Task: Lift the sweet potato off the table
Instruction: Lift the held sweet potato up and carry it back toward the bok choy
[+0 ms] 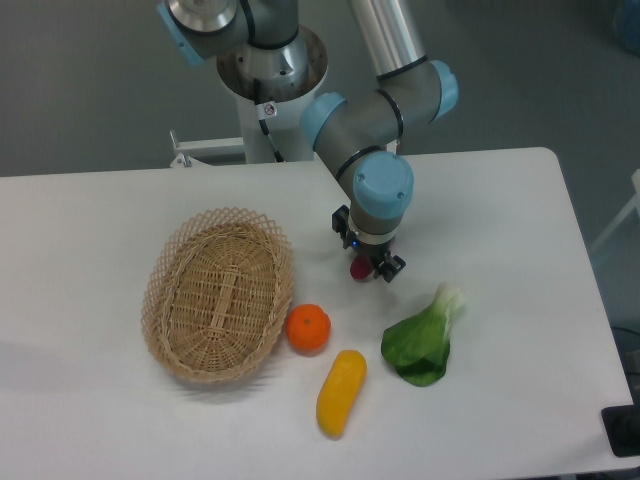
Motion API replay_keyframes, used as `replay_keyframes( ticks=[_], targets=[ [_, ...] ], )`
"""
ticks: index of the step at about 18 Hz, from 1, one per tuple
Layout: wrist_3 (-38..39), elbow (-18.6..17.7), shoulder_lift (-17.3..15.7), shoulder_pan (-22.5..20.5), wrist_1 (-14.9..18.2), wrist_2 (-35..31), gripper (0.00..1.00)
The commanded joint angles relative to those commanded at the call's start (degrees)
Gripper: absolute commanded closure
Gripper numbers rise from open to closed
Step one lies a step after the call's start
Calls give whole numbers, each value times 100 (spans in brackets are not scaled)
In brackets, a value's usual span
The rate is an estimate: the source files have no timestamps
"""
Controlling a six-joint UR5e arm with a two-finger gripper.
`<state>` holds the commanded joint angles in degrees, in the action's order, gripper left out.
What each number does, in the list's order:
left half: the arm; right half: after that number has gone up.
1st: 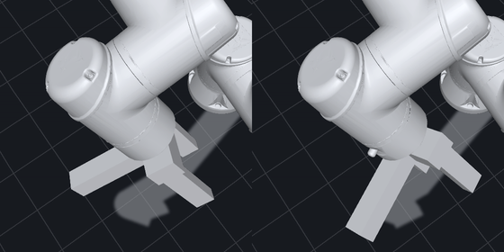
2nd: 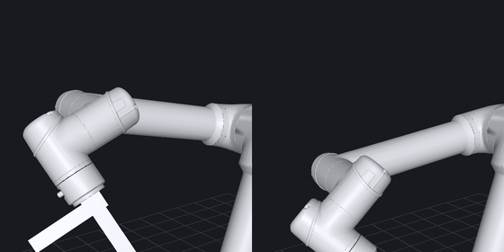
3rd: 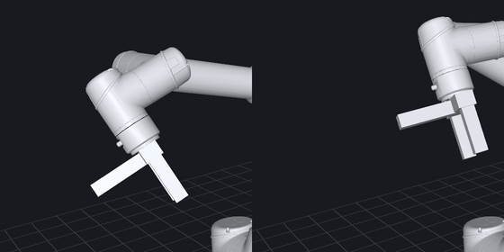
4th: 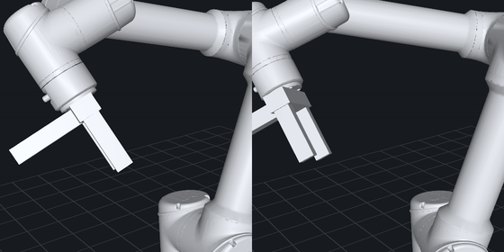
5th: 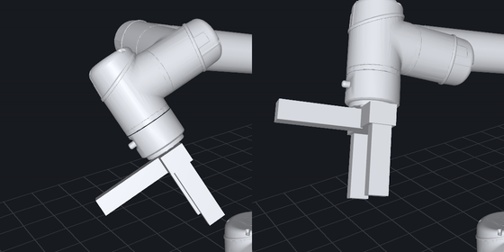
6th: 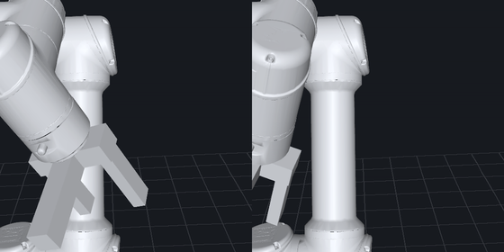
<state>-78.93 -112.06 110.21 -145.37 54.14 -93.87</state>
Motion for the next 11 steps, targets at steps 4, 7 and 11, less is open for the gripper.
replay_keyframes(
  ticks=[4,7,11],
  targets=[
    [105,70,-17,-9,26,0,90],
    [97,202,-70,-9,70,9,91],
    [97,649,-70,-26,394,9,91]
  ],
)
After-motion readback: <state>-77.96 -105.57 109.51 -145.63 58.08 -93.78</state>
